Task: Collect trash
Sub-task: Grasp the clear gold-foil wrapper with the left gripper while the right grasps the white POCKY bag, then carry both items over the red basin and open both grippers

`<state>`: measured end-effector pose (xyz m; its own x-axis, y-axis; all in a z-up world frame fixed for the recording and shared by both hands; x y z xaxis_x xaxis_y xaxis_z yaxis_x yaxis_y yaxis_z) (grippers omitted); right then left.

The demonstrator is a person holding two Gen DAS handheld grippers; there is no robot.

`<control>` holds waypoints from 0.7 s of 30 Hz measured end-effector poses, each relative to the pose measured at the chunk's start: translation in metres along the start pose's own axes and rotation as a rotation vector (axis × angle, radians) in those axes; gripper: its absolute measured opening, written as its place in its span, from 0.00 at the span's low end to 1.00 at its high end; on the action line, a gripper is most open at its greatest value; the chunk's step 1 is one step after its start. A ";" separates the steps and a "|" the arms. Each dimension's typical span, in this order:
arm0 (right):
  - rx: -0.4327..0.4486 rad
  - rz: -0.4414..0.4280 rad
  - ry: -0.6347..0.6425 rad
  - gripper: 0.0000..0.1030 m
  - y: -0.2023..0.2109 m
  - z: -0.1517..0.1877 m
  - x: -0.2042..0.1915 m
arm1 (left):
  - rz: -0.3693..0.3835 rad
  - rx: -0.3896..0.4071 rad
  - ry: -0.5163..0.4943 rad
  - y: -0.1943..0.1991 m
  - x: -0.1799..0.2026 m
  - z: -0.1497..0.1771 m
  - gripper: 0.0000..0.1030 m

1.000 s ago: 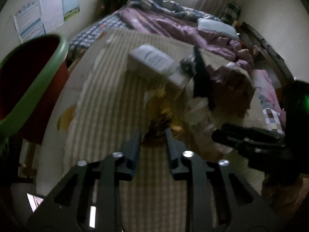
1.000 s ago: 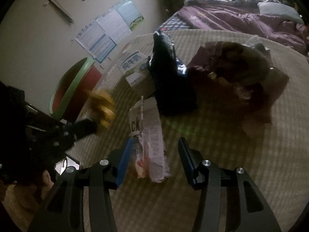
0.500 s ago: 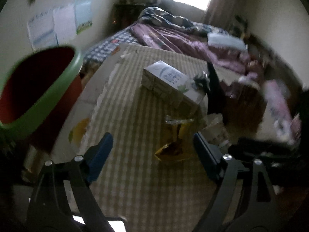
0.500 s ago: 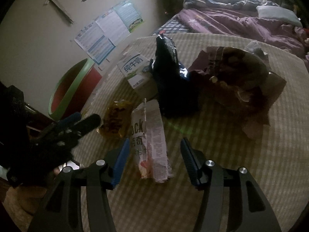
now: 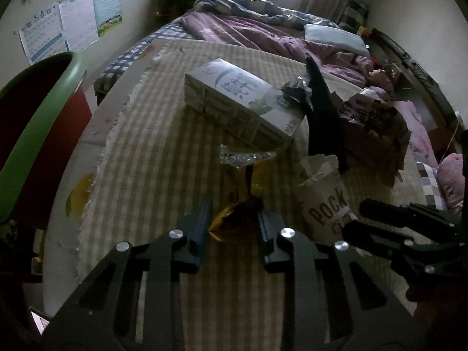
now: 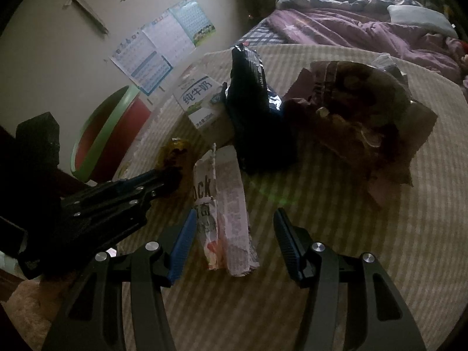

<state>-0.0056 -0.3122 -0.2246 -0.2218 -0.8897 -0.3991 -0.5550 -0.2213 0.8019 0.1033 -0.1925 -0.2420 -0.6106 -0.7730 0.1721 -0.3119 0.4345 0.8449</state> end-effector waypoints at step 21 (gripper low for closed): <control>0.114 -0.001 0.048 0.32 0.018 -0.013 -0.049 | 0.005 0.124 0.037 0.066 -0.029 -0.002 0.24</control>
<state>0.0057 -0.2775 -0.1845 -0.1838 -0.9082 -0.3761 -0.6436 -0.1780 0.7443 0.1013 -0.1425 -0.1904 -0.5858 -0.7863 0.1966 -0.3979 0.4903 0.7754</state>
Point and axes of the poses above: each gripper's, at about its wrist camera, not at the fingertips, and y roughly against the way its jaws point, x to its right, z to its underside, the point moved 4 cm from there along -y, roughly the way its jaws point, and after that the axes turned 2 degrees about y, right-handed, at the moved point
